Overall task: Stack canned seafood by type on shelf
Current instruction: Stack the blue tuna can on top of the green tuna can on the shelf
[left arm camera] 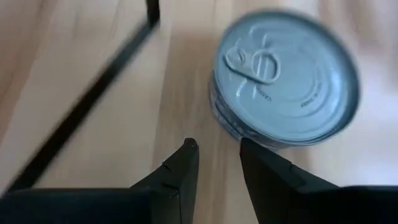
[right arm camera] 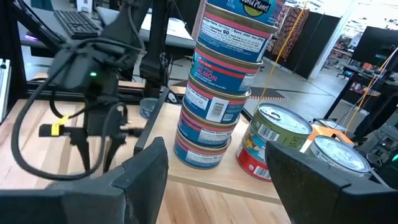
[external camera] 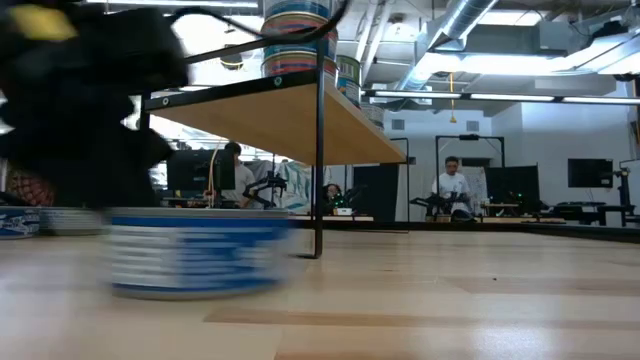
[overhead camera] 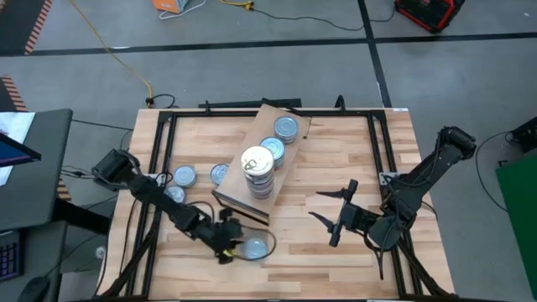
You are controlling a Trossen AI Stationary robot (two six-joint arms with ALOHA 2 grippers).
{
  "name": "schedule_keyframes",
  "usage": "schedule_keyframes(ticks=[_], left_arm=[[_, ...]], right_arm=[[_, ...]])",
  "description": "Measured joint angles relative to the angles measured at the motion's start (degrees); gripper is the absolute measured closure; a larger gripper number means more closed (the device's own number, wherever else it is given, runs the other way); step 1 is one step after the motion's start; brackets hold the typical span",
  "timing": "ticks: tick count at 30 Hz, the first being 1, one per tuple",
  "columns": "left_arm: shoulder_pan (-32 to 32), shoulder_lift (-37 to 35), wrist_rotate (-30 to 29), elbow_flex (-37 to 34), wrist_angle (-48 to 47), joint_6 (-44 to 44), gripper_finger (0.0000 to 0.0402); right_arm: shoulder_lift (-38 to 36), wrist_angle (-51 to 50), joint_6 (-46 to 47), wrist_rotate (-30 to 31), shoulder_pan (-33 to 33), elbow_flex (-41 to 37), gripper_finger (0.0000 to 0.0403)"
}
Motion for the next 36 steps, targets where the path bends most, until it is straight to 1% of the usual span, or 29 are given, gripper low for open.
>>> schedule_keyframes(ticks=[4, 5, 7, 10, 13, 16, 18, 20, 22, 25, 30, 36], left_arm=[[2.24, -0.3, 6.22, 0.02, 8.37, 2.38, 0.0286], [2.22, -0.79, 7.75, 0.02, 9.48, 3.18, 0.0286], [1.69, -2.05, 10.32, 0.02, 11.74, 5.12, 0.0286], [0.41, -3.68, 10.39, 0.04, 12.12, 7.36, 0.0286], [-0.31, -3.78, 7.58, 0.04, 12.0, 7.13, 0.0286], [-0.04, -2.88, 4.89, 0.04, 12.24, 7.96, 0.0286], [0.18, -2.53, 4.4, 0.02, 11.38, 8.27, 0.0286], [0.0, -2.69, 4.17, 0.04, 12.06, 8.9, 0.0286], [-0.92, -2.79, 2.93, 0.04, 12.24, 9.91, 0.0286], [-2.44, -2.73, 1.32, 0.5, 11.76, 11.45, 0.0286], [-4.08, -2.68, -0.7, 2.04, 10.89, 10.49, 0.0286], [-5.52, -2.73, -2.38, 3.48, 9.17, 9.26, 0.0286]], right_arm=[[0.0, -0.94, 1.17, -0.02, 2.09, 0.0, 0.0101], [0.0, -2.15, 2.8, -0.03, 2.58, 0.0, 0.0101], [0.09, -6.1, 9.11, -1.1, 3.45, -0.21, 0.0101], [2.41, -10.06, 21.87, -5.33, 1.97, -1.28, 0.0101], [8.41, -8.1, 34.44, -11.21, -1.29, -3.15, 0.0101], [16.3, -4.83, 39.97, -18.45, -3.45, -3.29, 0.0101], [21.42, -1.63, 40.41, -19.76, -4.23, -2.27, 0.0101], [26.14, 1.82, 38.38, -21.25, -4.34, -0.79, 0.0101], [30.18, 2.62, 35.84, -23.09, -4.67, 1.35, 0.0101], [34.23, 2.91, 33.44, -23.92, -5.27, 5.05, 0.0101], [38.89, 2.84, 30.11, -25.51, -6.76, 9.19, 0.0101], [39.38, 2.48, 30.17, -27.12, -7.61, 9.97, 0.0101]])
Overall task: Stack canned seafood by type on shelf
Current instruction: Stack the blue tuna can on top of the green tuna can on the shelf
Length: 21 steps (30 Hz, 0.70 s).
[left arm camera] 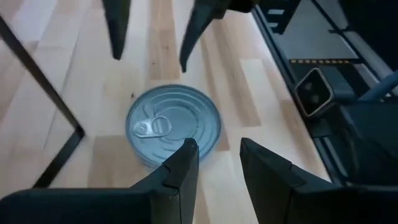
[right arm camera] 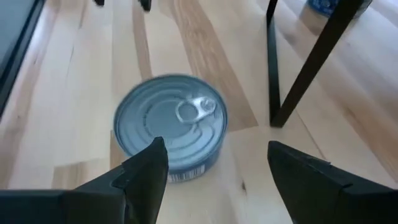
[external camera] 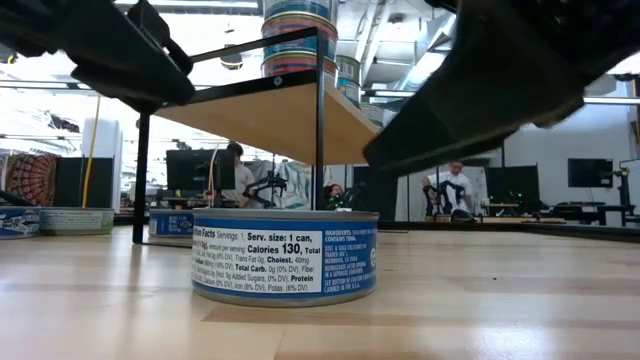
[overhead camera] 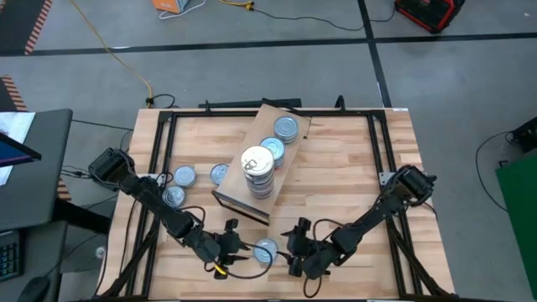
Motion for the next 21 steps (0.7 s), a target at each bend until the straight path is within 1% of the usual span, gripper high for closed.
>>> schedule_keyframes(ticks=[4, 11, 14, 17, 21], left_arm=[[0.0, 0.0, -1.94, 0.13, 0.24, -0.04, 0.0284], [-0.04, 0.02, -3.15, 0.11, 1.79, -1.04, 0.0263], [-0.53, 0.01, -3.05, 0.11, 3.19, -2.04, 0.0261], [-0.93, 1.21, -1.84, 0.15, 4.99, -3.54, 0.026], [-1.16, 5.49, 3.24, 0.36, 10.98, -4.47, 0.026]], right_arm=[[0.03, 0.32, 0.04, -0.15, -0.01, -0.01, 0.0101], [0.97, 2.91, 0.07, -0.11, -0.01, -0.07, 0.0101], [0.93, 3.25, -0.18, 0.24, 0.11, -0.06, 0.0101], [0.9, 2.92, 0.07, -0.05, 0.1, -0.05, 0.0101], [0.9, 2.9, 0.6, -0.2, -0.01, -0.99, 0.0101]])
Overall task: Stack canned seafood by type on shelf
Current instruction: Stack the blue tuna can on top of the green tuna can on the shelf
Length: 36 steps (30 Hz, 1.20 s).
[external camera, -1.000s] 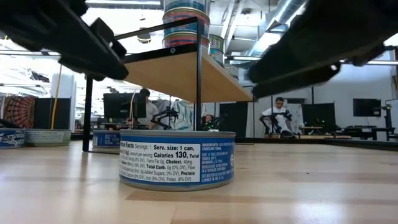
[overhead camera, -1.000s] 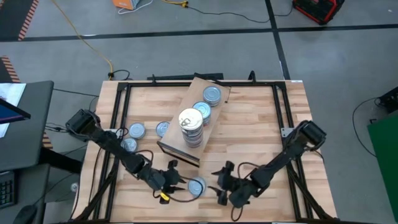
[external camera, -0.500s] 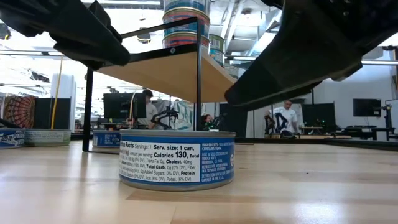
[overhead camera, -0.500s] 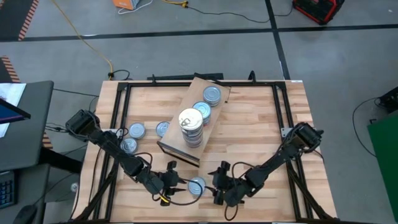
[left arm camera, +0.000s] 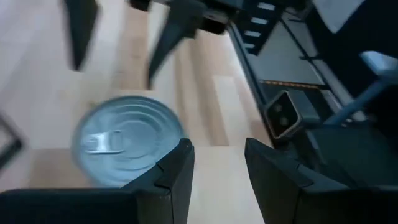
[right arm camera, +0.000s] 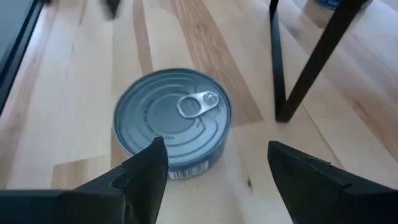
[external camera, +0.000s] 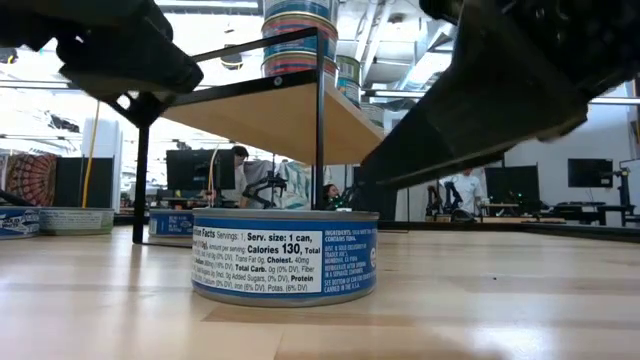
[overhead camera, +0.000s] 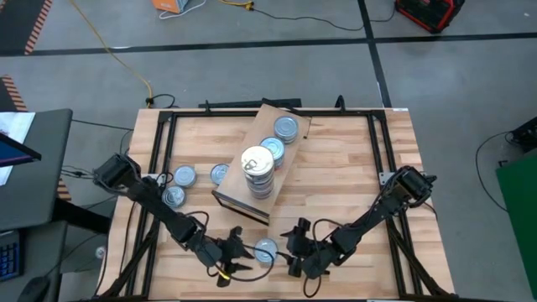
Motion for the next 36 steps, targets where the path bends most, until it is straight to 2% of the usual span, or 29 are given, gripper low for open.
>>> schedule_keyframes(ticks=[4, 10, 13, 20, 24, 31, 36], left_arm=[[0.12, 2.92, 0.83, 2.41, -1.43, 2.33, 0.026], [0.69, 2.95, -5.67, 5.67, -10.94, 10.91, 0.026], [0.83, 3.01, -6.13, 5.67, -11.9, 14.97, 0.026], [1.1, 2.99, -6.0, 5.67, -12.1, 16.48, 0.026], [1.18, 2.99, -2.88, 5.82, -12.3, 14.36, 0.026], [1.29, 2.99, -1.96, 10.03, -19.74, 14.74, 0.026], [1.31, 2.97, -2.01, 12.0, -21.57, 16.95, 0.026]], right_arm=[[-0.02, 0.65, -0.38, -0.01, 0.0, 0.05, 0.0101], [0.0, 0.27, -0.85, -1.29, -0.65, 0.05, 0.0101], [0.42, 0.05, -0.93, -1.29, -0.81, 0.05, 0.0101], [2.8, 0.59, -0.21, -2.69, -1.18, 0.11, 0.0101], [3.41, -0.92, 1.28, -2.68, -1.46, 0.21, 0.0101], [3.85, -6.57, 4.77, -3.46, -2.27, -0.13, 0.0101], [3.6, -8.31, 6.73, -3.17, -2.24, 0.0, 0.0101]])
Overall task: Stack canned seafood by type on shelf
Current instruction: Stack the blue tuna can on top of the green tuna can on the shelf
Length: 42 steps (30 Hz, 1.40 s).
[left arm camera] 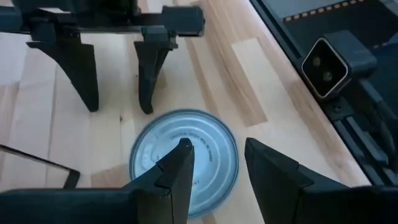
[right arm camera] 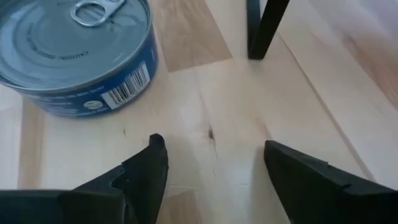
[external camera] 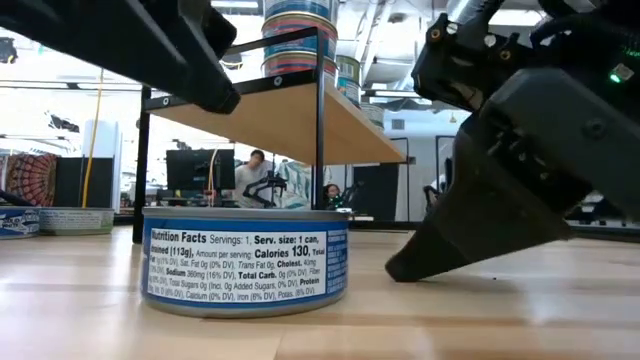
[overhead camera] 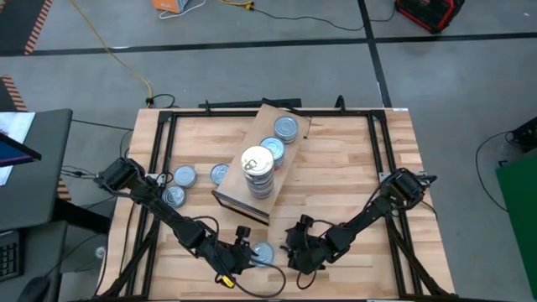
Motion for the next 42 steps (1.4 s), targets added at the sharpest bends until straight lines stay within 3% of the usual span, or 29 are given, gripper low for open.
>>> schedule_keyframes(ticks=[9, 17, 27, 42], left_arm=[[-0.02, 0.0, 0.59, 1.72, -5.22, -0.91, 0.026], [0.0, 0.0, 0.12, 1.34, -5.32, 0.78, 0.026], [0.04, 0.0, -0.97, 1.32, -5.39, 2.47, 0.026], [0.18, 0.0, 1.11, 1.46, -6.05, -1.52, 0.026]], right_arm=[[-1.9, 11.61, -12.63, 0.71, 1.7, 1.88, 0.0101], [-1.73, 13.26, -14.73, 0.58, 0.54, 1.88, 0.0101], [0.89, 12.81, -13.53, -1.09, -0.66, 1.91, 0.0101], [0.94, 1.7, -4.23, 1.25, -0.6, 1.99, 0.0101]])
